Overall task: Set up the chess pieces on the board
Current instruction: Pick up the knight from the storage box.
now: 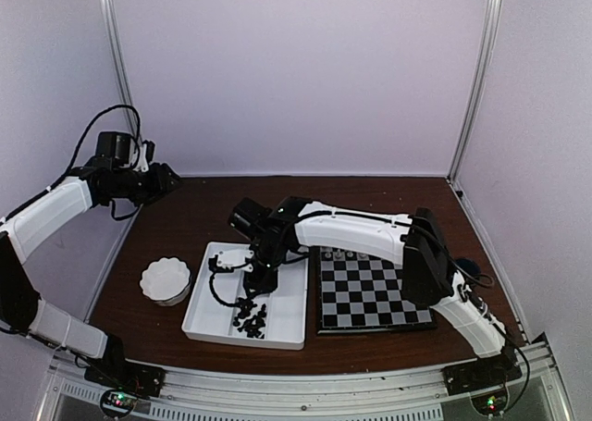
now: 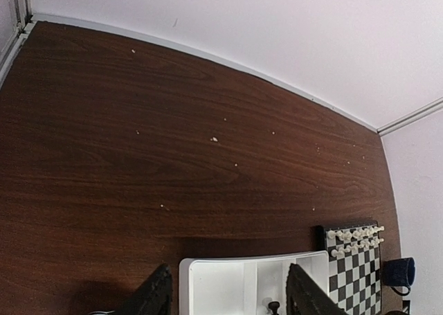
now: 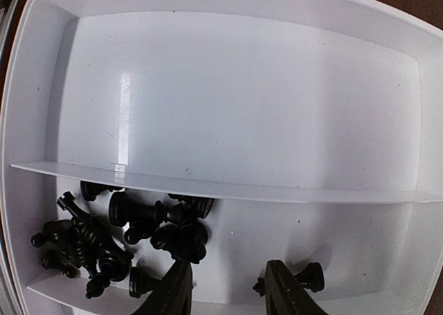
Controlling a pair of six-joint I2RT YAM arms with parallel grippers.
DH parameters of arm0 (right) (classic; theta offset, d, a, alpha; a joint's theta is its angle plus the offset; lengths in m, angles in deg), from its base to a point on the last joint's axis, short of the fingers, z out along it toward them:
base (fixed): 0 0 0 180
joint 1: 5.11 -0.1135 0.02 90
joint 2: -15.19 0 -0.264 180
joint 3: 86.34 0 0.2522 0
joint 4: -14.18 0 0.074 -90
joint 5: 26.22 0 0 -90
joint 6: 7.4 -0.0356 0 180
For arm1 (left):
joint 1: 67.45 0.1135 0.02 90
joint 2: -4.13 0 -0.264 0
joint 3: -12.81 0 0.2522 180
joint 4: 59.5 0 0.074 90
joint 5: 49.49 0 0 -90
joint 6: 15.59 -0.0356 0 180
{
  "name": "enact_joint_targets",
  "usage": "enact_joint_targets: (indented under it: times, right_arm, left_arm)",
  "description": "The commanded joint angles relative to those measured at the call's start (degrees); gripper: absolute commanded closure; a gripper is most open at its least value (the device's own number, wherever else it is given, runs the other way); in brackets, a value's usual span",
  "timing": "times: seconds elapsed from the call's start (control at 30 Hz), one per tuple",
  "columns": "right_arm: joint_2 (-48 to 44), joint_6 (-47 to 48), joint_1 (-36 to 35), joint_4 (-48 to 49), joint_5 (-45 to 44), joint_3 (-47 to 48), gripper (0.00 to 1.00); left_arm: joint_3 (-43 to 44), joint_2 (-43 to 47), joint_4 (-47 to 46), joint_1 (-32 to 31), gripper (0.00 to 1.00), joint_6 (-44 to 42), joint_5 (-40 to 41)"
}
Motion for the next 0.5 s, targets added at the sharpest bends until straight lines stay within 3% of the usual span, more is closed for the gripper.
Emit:
enact_joint_targets:
  times: [0.0, 0.3, 0.47]
  right_arm:
    - [1.18, -0.76, -0.25, -1.55, 3.71, 1.54, 0.62]
    - [2.20, -0.67, -0.25, -1.87, 7.29, 1.66, 0.63]
    - [3.01, -1.17, -0.25, -1.51, 7.30, 1.85, 0.70]
  left_arm:
    - [-0.42, 0.71, -2.21, 0.83, 0.44, 0.74, -1.79]
    - [-0.68, 0.58, -2.55, 0.89, 0.45, 1.19, -2.42]
    - [-0.77, 0.42, -2.70, 0.89, 0.45, 1.35, -2.84]
